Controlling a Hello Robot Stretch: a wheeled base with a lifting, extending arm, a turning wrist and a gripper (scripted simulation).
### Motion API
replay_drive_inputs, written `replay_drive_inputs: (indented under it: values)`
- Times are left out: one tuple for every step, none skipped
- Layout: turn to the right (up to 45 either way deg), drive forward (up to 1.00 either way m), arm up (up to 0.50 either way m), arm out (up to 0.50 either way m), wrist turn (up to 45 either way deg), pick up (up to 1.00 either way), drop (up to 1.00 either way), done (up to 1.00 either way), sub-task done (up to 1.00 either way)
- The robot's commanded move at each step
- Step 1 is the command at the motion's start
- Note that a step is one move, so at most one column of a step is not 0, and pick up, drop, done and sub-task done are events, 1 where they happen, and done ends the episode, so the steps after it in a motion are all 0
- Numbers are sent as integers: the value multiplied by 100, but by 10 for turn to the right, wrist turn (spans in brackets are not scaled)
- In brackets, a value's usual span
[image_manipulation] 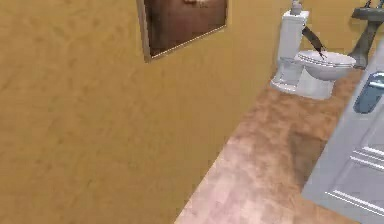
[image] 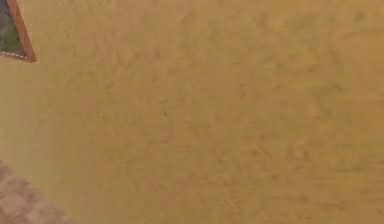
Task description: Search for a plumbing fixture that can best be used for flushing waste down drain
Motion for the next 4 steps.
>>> replay_drive_inputs:
  values:
    - [-450, 0, 0, 0, 0, 0, 0, 0, 0]
    - [-90, 0, 0, 0, 0, 0, 0, 0, 0]
    - [0, 40, 0, 0, 0, 0, 0, 0, 0]
    - [-30, 0, 0, 0, 0, 0, 0, 0, 0]
